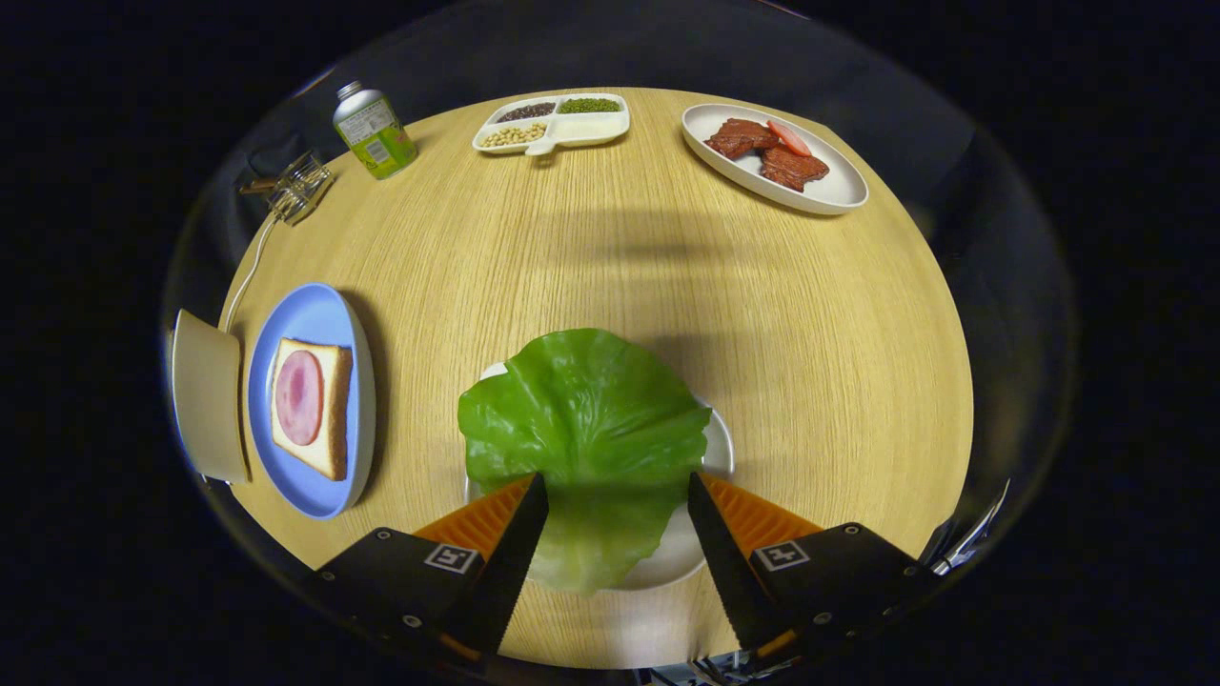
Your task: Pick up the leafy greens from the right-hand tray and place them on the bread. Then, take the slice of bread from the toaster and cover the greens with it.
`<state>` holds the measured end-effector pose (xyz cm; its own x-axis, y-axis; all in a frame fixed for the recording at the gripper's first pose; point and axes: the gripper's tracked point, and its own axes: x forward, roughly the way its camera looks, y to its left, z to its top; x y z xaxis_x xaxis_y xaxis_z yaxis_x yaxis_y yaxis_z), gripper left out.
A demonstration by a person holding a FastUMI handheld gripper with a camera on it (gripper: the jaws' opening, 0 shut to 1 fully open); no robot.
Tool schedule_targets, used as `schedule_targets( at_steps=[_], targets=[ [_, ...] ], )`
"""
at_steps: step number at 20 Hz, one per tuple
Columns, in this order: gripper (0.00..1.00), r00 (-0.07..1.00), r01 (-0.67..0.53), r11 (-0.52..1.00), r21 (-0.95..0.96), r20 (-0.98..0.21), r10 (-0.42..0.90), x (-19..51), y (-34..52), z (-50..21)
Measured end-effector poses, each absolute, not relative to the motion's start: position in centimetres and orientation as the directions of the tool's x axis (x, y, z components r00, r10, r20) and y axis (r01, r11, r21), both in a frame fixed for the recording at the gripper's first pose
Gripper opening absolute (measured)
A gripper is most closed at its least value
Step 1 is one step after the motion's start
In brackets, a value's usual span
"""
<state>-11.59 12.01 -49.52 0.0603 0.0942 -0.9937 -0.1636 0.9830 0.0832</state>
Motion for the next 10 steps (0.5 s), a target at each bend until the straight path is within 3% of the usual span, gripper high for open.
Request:
schedule_targets(
  at_steps=[5, 9, 10],
  targets=[
    [0.79, 0.056, -0.141, 0.984, 0.111, -0.991, 0.120, -11.63, 12.68, -49.55],
    [0.62, 0.068, -0.130, 0.985, 0.113, -0.990, 0.122, -11.66, 12.65, -49.52],
    [0.53, 0.077, -0.131, 0.985, 0.113, -0.989, 0.124, -11.61, 12.70, -49.50]
  ],
)
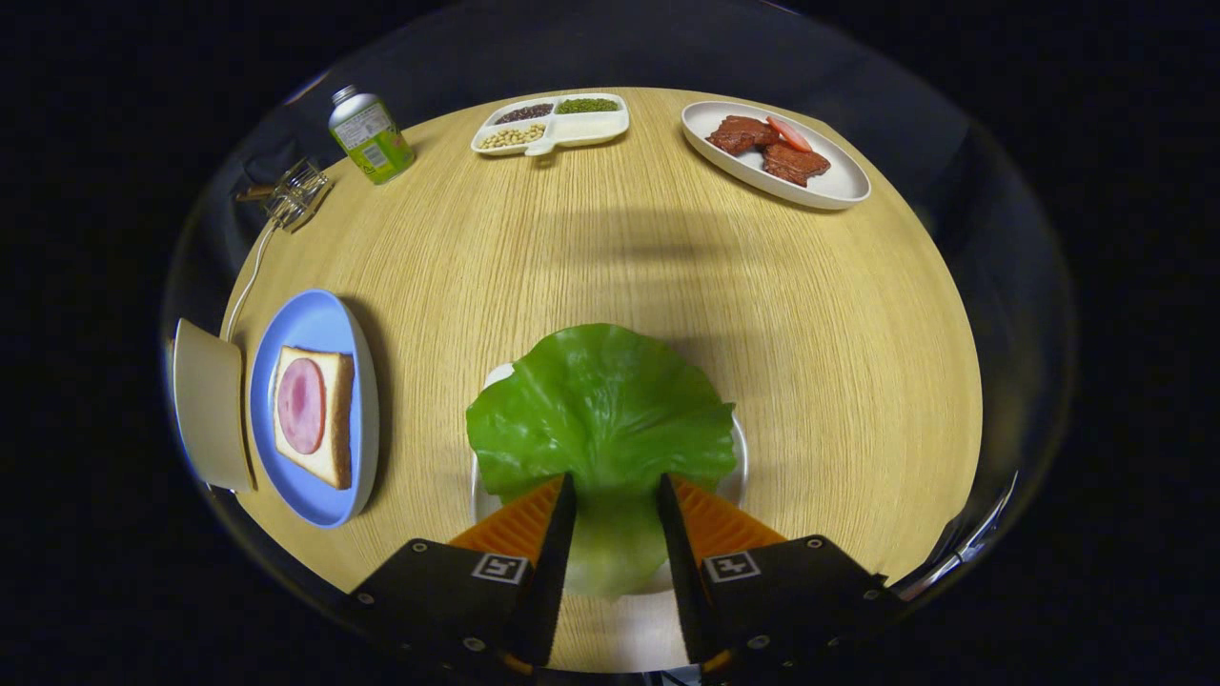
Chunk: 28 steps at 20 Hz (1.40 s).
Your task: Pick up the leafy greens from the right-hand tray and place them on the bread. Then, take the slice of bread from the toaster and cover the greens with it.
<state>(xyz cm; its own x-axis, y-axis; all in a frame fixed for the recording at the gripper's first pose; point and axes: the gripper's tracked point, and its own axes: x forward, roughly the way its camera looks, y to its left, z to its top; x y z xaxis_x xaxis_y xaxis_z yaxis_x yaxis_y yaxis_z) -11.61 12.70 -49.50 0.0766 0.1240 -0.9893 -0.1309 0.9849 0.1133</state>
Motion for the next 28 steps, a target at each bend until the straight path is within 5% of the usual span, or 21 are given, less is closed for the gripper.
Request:
schedule_targets(
  at_steps=[4, 8, 16, 28],
  targets=[
    [0.19, 0.089, -0.089, 0.991, 0.103, -0.990, 0.111, -11.5, 12.5, -49.5],
    [0.04, 0.080, -0.051, 0.992, 0.115, -0.990, 0.118, -11.4, 12.2, -49.6],
    [0.03, 0.103, 0.038, 0.961, 0.274, -0.958, 0.269, -11.7, 13.6, -46.6],
    [0.03, 0.163, -0.108, 0.918, 0.383, -0.904, 0.396, -9.9, 18.6, -40.7]
  ],
)
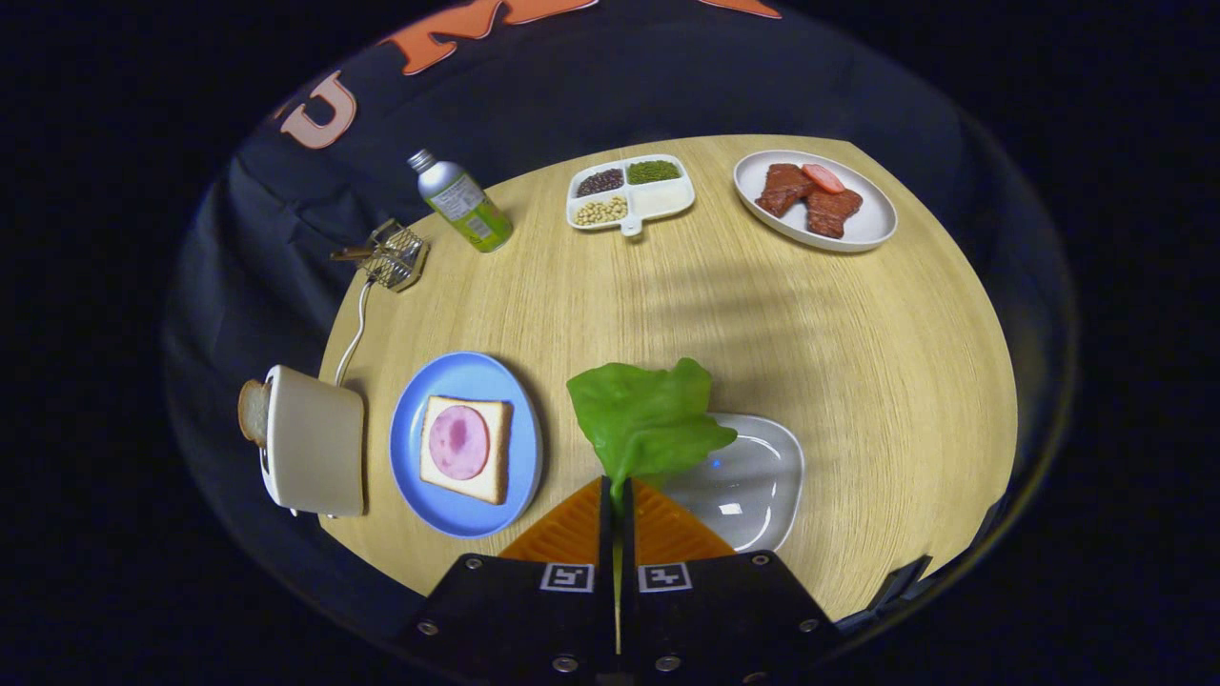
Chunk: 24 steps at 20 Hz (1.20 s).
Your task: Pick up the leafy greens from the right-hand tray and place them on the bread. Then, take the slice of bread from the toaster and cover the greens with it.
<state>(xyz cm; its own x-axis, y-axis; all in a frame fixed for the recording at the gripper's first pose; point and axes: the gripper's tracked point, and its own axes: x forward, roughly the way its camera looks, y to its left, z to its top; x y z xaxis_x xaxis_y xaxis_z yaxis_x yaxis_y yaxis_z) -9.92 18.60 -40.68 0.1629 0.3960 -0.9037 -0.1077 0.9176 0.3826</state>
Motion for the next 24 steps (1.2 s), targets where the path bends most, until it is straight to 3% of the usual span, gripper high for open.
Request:
schedule_targets(
  at_steps=[12, 24],
  targets=[
    [0.03, 0.101, -0.297, 0.849, 0.436, -0.870, 0.482, -10.5, 28.0, -38.4],
    [0.03, 0.006, -0.361, 0.790, 0.496, -0.846, 0.534, -12.4, 36.6, -39.3]
  ],
)
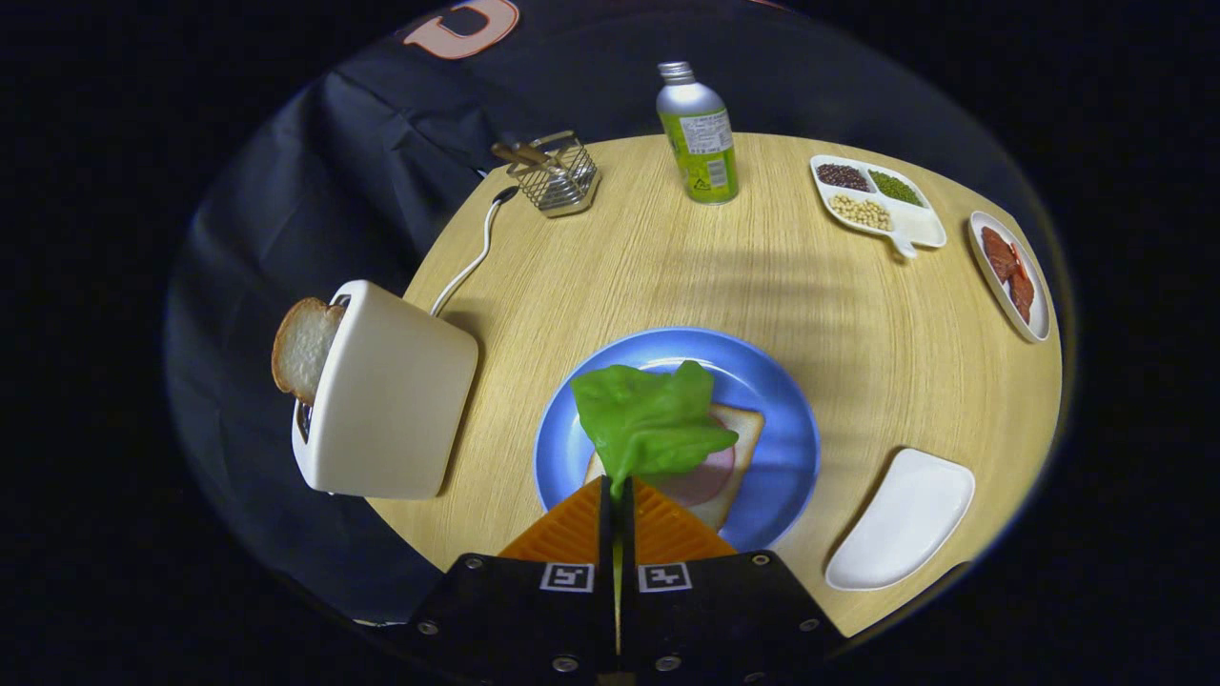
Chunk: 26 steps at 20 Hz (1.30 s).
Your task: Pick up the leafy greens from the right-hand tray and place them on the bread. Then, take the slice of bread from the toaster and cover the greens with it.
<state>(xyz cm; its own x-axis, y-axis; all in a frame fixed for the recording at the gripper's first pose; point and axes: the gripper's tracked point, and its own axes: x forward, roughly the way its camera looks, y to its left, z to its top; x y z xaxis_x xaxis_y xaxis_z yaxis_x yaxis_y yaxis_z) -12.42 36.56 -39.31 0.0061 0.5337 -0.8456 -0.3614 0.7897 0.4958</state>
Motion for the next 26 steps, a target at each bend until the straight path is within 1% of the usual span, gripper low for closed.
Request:
schedule_targets(
  at_steps=[2, 5, 7, 9, 10, 11, 12, 13, 17, 18, 20, 21, 22, 26],
  targets=[
    [0.03, 0.002, -0.373, 0.797, 0.476, -0.858, 0.513, -12.6, 36.6, -40.1],
    [0.03, 0.028, -0.380, 0.830, 0.408, -0.892, 0.451, -11.7, 35.2, -41.7],
    [0.06, 0.045, -0.380, 0.853, 0.358, -0.914, 0.404, -11.4, 34.3, -42.8],
    [0.08, 0.050, -0.369, 0.857, 0.360, -0.913, 0.405, -11.3, 34.3, -43.2],
    [0.11, 0.048, -0.365, 0.856, 0.367, -0.910, 0.411, -11.4, 34.6, -43.0],
    [0.12, 0.053, -0.367, 0.854, 0.369, -0.908, 0.415, -11.3, 34.6, -43.0],
    [0.17, 0.058, -0.374, 0.855, 0.360, -0.911, 0.409, -11.3, 34.6, -43.1],
    [0.19, 0.056, -0.376, 0.859, 0.347, -0.917, 0.395, -11.3, 34.3, -43.3],
    [0.43, 0.059, -0.368, 0.868, 0.333, -0.923, 0.379, -11.3, 33.6, -43.1],
    [0.56, 0.063, -0.358, 0.869, 0.343, -0.919, 0.389, -11.2, 34.0, -42.9],
    [0.67, 0.051, -0.351, 0.864, 0.362, -0.913, 0.404, -11.5, 34.8, -42.3],
    [0.70, 0.061, -0.353, 0.864, 0.358, -0.913, 0.403, -11.3, 35.1, -41.9],
    [0.76, 0.070, -0.355, 0.868, 0.348, -0.915, 0.396, -11.1, 35.2, -41.5],
    [0.84, 0.088, -0.338, 0.871, 0.355, -0.910, 0.405, -10.7, 36.4, -38.5]
  ],
)
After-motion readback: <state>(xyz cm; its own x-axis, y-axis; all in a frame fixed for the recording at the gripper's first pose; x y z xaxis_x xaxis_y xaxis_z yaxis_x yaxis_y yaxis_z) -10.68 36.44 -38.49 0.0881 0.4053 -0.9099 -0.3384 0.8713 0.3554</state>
